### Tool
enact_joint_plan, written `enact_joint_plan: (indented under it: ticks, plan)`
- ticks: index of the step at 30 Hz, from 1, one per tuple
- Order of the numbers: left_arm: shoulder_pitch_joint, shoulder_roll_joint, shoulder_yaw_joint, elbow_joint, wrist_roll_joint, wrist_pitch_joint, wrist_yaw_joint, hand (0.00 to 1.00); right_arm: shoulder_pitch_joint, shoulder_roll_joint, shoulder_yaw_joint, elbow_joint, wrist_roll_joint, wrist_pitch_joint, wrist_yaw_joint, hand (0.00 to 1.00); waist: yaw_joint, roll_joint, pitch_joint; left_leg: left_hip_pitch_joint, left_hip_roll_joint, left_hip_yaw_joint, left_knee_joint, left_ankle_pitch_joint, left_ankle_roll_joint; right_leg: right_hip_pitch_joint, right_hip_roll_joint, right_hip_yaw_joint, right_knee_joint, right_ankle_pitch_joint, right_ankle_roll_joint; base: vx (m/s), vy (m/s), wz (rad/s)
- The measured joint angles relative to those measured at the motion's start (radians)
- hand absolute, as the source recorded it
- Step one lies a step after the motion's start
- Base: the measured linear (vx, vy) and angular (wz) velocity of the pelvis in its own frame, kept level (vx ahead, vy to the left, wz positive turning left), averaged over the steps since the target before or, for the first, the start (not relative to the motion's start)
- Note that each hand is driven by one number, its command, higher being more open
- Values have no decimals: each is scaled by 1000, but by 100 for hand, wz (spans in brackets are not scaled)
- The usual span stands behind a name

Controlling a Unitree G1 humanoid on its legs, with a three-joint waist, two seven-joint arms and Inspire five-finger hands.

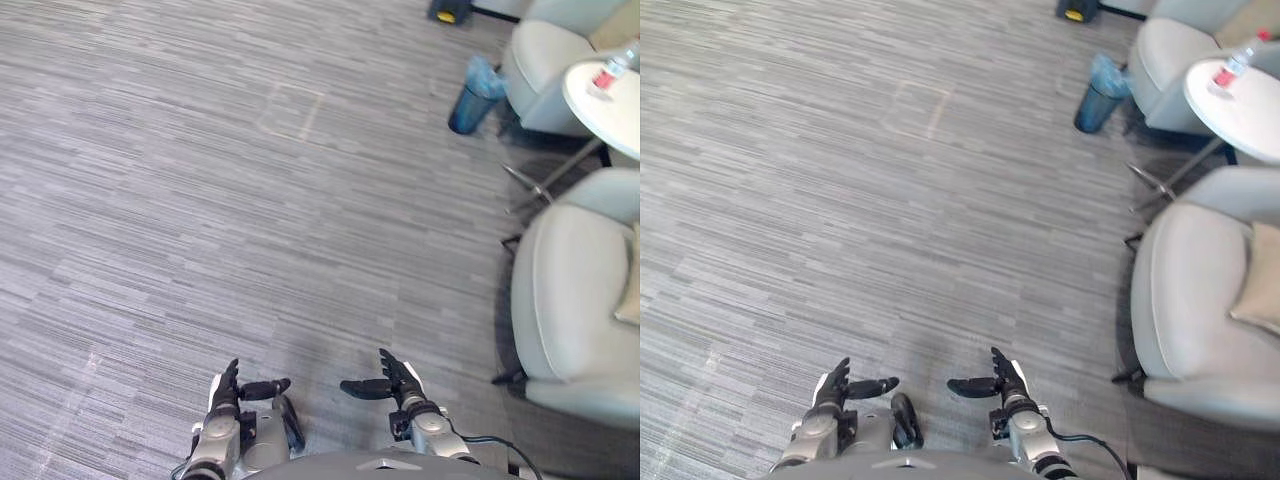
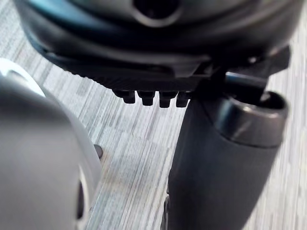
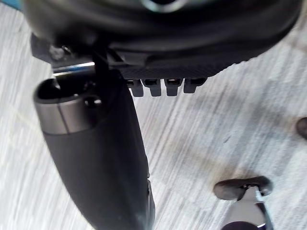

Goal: Organize the slippers on the shoe rack

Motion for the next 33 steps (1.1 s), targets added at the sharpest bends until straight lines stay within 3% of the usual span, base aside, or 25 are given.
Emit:
enact_joint_plan:
  ticks: [1,2,3,4,5,8,9,10,11,12,15,17,18,19,20,21,22,24,25,26,27,28,31,33]
  plan:
    - [4,1,-1,0,0,0,2,100,-14,6,10,6,0,2,8,100,3,9,4,45,-7,-29,-31,-7,-1,-53,-45,24,186,51,-40,316,125,58]
    - [5,0,-5,9,1,0,4,100,-30,6,30,6,-1,0,14,100,1,29,16,94,-5,-66,-64,-17,-6,-130,-68,65,379,-10,-101,301,77,61]
    - [2,-1,-5,17,0,1,5,100,-33,6,32,6,-1,-1,16,100,-3,32,19,118,-2,-77,-81,-18,-8,-154,-61,85,419,-42,-111,283,-5,63]
    - [4,-7,-5,25,0,3,6,100,-33,3,45,3,-1,-2,19,100,-12,53,33,171,10,-105,-117,-20,-15,-207,-10,149,448,-101,-117,279,-70,61]
    - [4,-10,-5,33,1,3,6,100,-29,0,56,0,-2,-3,23,100,-24,64,39,215,23,-129,-144,-24,-25,-261,48,200,425,-136,-120,273,-93,60]
    - [-1,-18,-4,50,1,2,4,100,-21,-7,70,-5,-1,-3,27,100,-33,65,43,265,39,-167,-185,-43,-67,-394,108,245,270,-144,-117,282,-150,45]
    - [-8,-26,-2,55,1,2,4,100,-20,-13,71,-3,0,-3,28,100,-33,64,45,275,44,-179,-189,-55,-85,-436,114,247,189,-128,-104,333,-212,41]
    - [-12,-28,2,61,2,3,0,100,-26,-19,74,-14,0,-12,30,100,-34,59,46,288,47,-194,-198,-70,-113,-470,120,256,22,-63,-88,304,-198,62]
    - [-6,-26,0,70,3,3,-2,100,-22,-23,76,-17,1,-16,29,100,-44,60,45,304,53,-224,-199,-85,-136,-459,126,258,-16,58,-115,559,-304,69]
    - [-5,-43,2,76,1,0,-6,100,-20,-38,77,-17,0,-16,29,100,-35,89,34,322,86,-254,-203,-85,-143,-452,152,237,27,-11,-143,514,-269,57]
    - [-6,-50,8,74,2,0,-18,100,-25,-51,65,-13,0,-10,25,100,-42,104,32,289,121,-324,-96,-75,-164,-414,155,189,61,-95,-167,538,-322,42]
    - [-6,-53,38,70,1,0,-24,100,-4,-49,64,-8,0,-2,21,100,-42,103,32,192,159,-374,205,-47,-226,-280,189,163,-53,-100,-175,673,-346,49]
    - [7,-65,95,36,-1,-1,-22,100,18,-46,66,-15,1,2,17,100,-28,102,33,106,190,-341,484,-66,-241,-170,215,167,-142,-100,-175,390,-142,7]
    - [9,-67,103,28,-1,-2,-19,100,22,-43,66,-15,1,2,17,100,-26,100,34,88,201,-319,534,-75,-231,-146,220,171,-163,-100,-175,449,-131,-12]
    - [11,-65,119,12,-1,-8,-15,100,23,-33,69,-13,1,3,16,100,-16,92,34,28,222,-240,610,-108,-198,-77,226,184,-221,-99,-174,330,-55,-14]
    - [11,-64,121,7,-1,-8,-15,100,23,-30,69,-13,1,3,16,100,-14,89,34,14,225,-222,612,-118,-193,-65,226,189,-229,-99,-174,411,-54,-37]
    - [9,-63,126,-13,-1,-11,-13,100,15,-25,69,-12,1,3,15,100,0,82,35,-51,226,-161,580,-150,-159,-29,221,212,-259,-98,-173,504,33,-45]
    - [-7,-57,126,-35,-2,-17,-15,100,2,-23,66,-12,1,3,11,100,9,75,50,-155,198,-144,467,-160,-144,22,201,225,-290,-99,-171,419,90,-36]
    - [-17,-53,125,-45,-1,-22,-14,100,2,-23,66,-12,1,3,7,100,16,56,60,-210,164,-146,360,-130,-125,44,176,223,-294,-104,-157,428,155,-19]
    - [-20,-50,121,-52,-1,-27,-10,100,6,-28,65,-11,1,3,6,100,22,60,60,-242,119,-160,184,11,-89,72,163,226,-297,-109,-120,529,190,-21]
    - [-19,-52,118,-52,-2,-28,-11,100,8,-31,65,-10,0,2,6,100,27,61,60,-240,108,-169,157,86,-75,79,167,230,-298,-113,-108,503,181,4]
    - [-30,-39,113,-49,-8,-29,-7,100,13,-18,64,5,0,5,0,100,20,20,48,-227,53,-177,126,108,-33,88,122,246,-303,-94,-80,553,175,31]
    - [-30,-36,115,-40,-5,-21,-9,100,10,-12,65,11,-2,4,-2,100,22,10,42,-212,35,-181,143,65,3,89,108,285,-267,10,-28,484,177,31]
    - [-13,-31,116,-30,-9,-16,-1,100,0,-5,64,11,-9,4,-3,100,21,12,44,-119,14,-178,107,-3,-12,32,67,326,-20,51,12,524,226,14]
